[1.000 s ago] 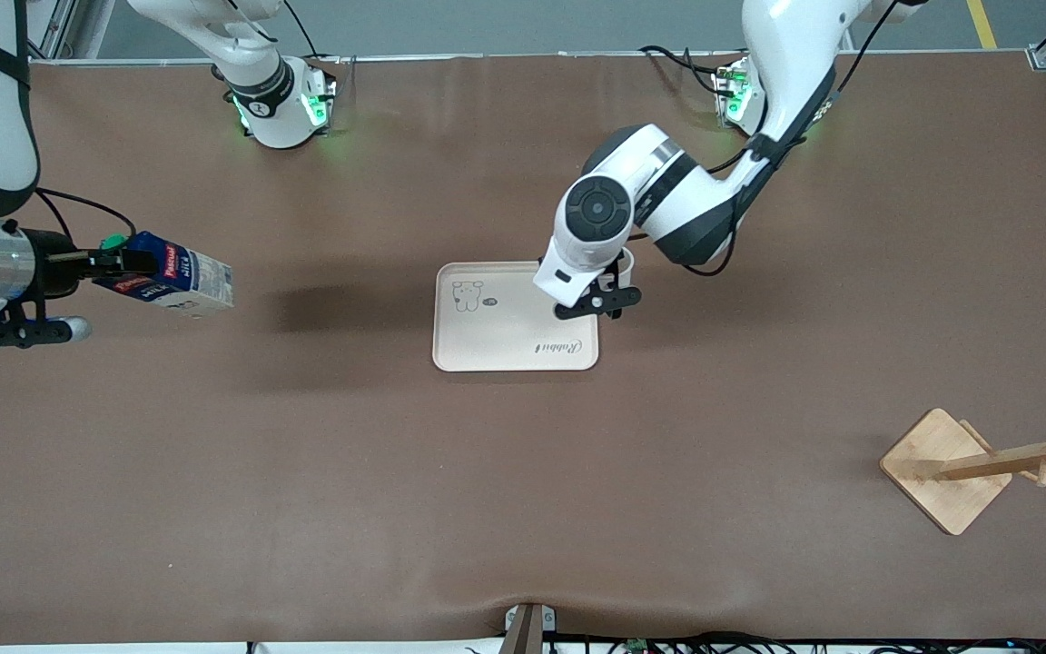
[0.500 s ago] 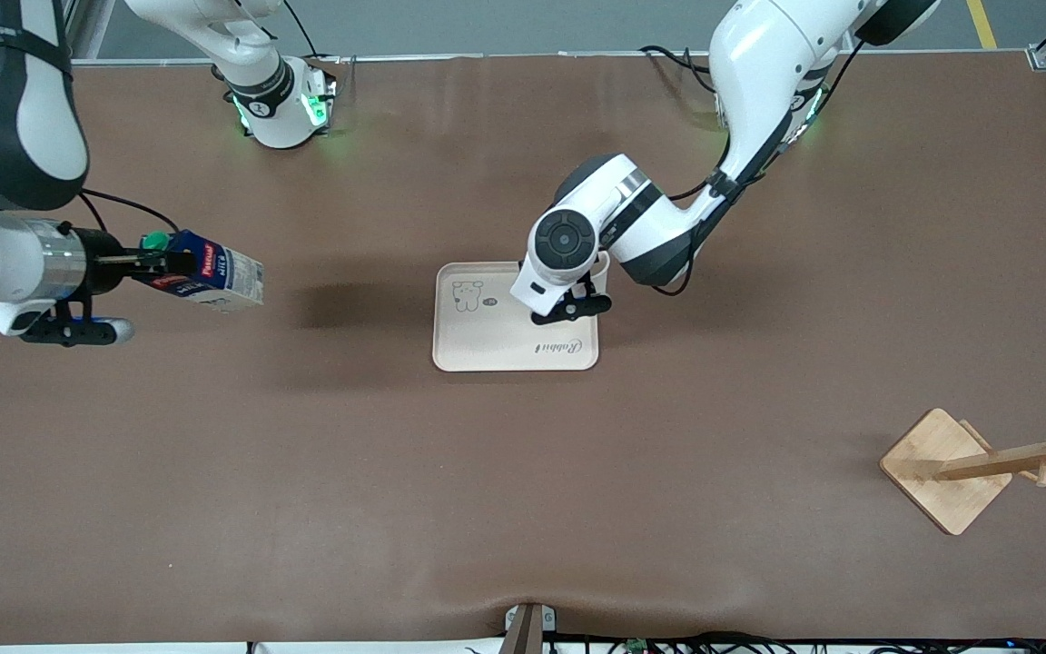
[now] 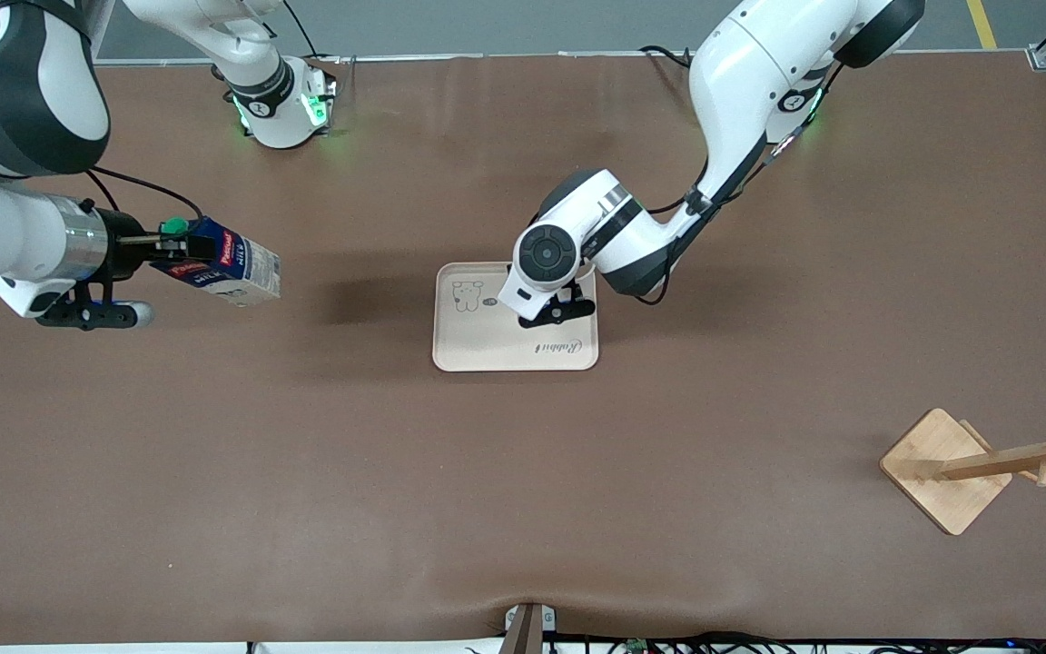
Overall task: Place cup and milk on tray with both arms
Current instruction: 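Lower the mug onto the tray with the left gripper while the right carries milk, then release the mug and withdraw the left gripper while the right gripper lowers the milk, then open the right gripper and withdraw it from the milk carton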
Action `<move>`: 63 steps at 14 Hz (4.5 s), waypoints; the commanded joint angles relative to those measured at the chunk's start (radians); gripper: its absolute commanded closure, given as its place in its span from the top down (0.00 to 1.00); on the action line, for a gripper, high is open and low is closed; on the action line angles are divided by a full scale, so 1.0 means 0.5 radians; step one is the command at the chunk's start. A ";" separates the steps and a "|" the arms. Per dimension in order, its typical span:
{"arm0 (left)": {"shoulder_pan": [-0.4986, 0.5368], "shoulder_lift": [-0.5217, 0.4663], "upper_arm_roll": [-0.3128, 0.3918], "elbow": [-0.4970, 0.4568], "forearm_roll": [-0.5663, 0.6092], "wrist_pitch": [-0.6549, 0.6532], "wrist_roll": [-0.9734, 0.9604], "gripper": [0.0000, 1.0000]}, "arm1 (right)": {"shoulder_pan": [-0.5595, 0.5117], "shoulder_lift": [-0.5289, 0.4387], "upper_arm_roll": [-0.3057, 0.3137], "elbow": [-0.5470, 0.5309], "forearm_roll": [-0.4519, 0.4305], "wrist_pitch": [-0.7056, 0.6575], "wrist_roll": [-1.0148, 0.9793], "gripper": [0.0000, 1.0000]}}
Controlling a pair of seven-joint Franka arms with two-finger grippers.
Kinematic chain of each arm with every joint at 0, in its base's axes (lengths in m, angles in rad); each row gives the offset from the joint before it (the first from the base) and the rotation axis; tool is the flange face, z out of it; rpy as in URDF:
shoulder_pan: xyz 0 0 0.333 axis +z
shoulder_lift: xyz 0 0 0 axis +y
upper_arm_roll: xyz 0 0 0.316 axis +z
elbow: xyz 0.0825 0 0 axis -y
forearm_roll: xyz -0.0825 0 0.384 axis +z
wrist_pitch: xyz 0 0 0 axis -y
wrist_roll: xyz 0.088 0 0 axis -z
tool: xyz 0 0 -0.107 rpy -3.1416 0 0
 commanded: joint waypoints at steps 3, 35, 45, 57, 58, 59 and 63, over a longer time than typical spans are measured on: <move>-0.012 0.052 0.015 0.054 -0.072 -0.005 -0.023 0.02 | 0.254 0.030 -0.011 -0.051 0.030 0.171 0.332 0.00; 1.178 -0.883 0.018 0.241 0.415 -0.576 1.078 1.00 | 1.144 0.702 -0.015 0.068 0.300 0.982 1.238 1.00; 1.207 -1.297 0.286 0.159 0.333 -0.843 1.726 1.00 | 1.074 0.663 -0.045 0.245 0.300 0.737 1.229 1.00; 0.801 -1.672 0.868 -0.118 0.105 -0.849 1.760 1.00 | 0.390 0.519 -0.067 1.087 -0.091 -0.307 0.947 1.00; 0.798 -1.675 0.858 -0.114 0.102 -0.852 1.763 1.00 | 0.326 0.455 -0.055 1.069 -0.165 -0.319 0.929 1.00; 0.798 -1.690 0.846 -0.117 0.099 -0.867 1.775 1.00 | 0.258 0.384 -0.054 1.029 -0.172 -0.319 0.925 1.00; 0.807 -1.696 0.815 -0.114 0.063 -0.904 1.778 1.00 | -0.024 0.133 0.010 0.921 -0.172 -0.338 0.623 1.00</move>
